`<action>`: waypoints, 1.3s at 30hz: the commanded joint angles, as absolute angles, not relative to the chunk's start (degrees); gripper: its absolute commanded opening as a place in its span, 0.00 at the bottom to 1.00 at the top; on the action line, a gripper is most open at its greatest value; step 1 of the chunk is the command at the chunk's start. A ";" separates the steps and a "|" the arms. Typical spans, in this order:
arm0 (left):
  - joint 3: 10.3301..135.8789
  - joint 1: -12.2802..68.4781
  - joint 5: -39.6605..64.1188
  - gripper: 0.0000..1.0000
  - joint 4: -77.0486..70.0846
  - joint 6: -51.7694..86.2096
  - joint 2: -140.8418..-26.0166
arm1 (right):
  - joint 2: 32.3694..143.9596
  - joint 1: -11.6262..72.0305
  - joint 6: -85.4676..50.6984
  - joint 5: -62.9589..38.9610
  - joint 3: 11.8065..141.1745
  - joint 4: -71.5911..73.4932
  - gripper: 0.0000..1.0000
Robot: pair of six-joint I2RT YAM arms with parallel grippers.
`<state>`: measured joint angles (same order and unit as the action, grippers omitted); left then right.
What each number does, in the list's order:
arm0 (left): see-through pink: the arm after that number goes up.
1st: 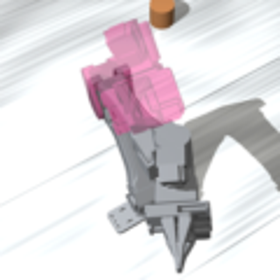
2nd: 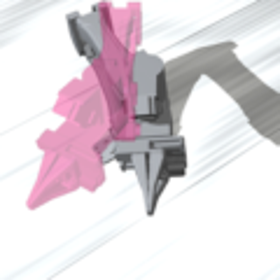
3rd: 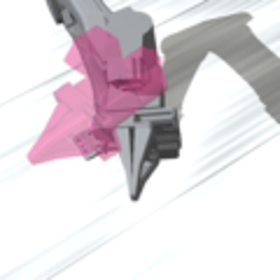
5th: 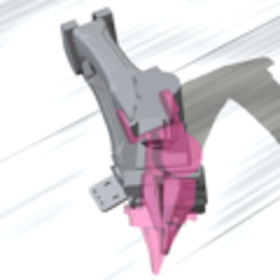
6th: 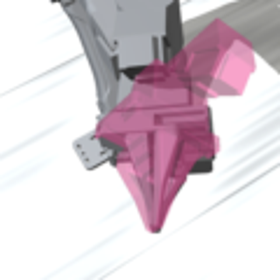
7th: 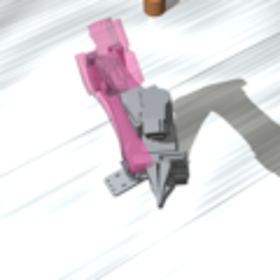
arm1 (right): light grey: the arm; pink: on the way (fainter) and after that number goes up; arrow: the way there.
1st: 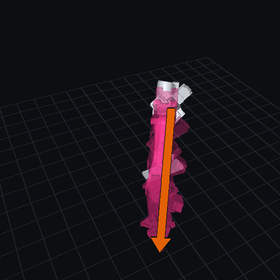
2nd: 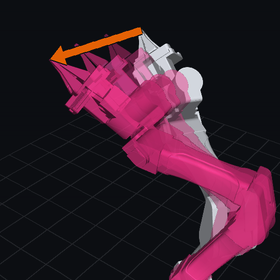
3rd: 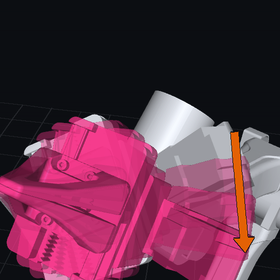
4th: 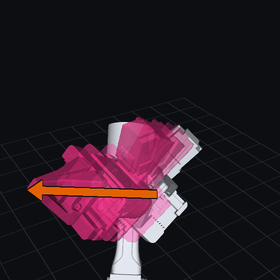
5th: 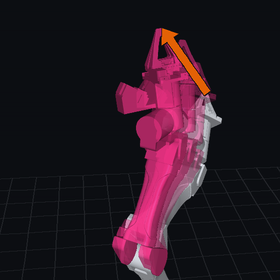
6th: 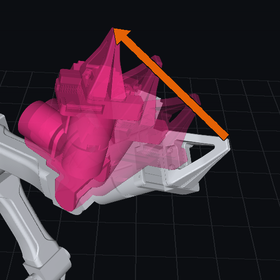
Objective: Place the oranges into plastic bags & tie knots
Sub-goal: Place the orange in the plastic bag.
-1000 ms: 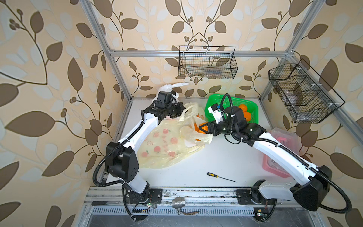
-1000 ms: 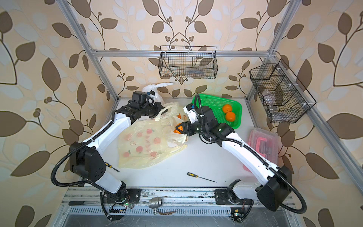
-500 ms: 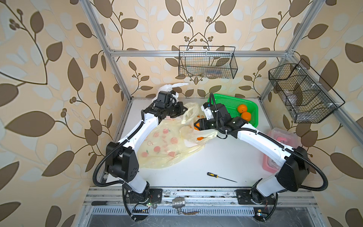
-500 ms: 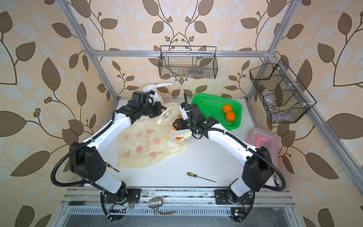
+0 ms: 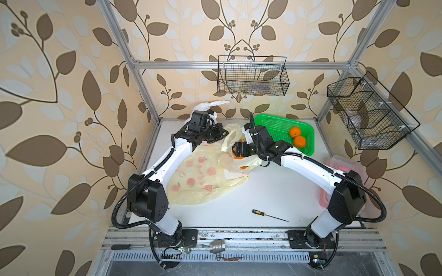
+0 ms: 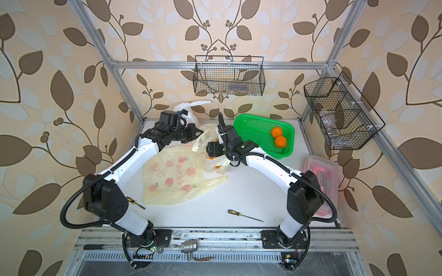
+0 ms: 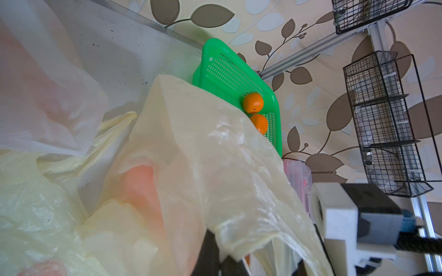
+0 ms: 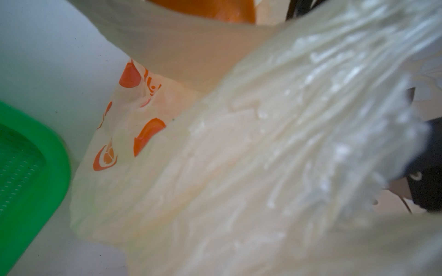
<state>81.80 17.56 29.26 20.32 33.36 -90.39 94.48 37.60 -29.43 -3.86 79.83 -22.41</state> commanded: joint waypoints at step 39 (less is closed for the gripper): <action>81.26 16.96 28.04 0.00 19.38 33.16 -87.99 | 85.66 55.62 -2.58 24.45 85.98 -21.90 0.97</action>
<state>81.21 17.52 27.94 20.34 33.39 -89.62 84.47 54.52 -3.36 14.98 83.88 -20.71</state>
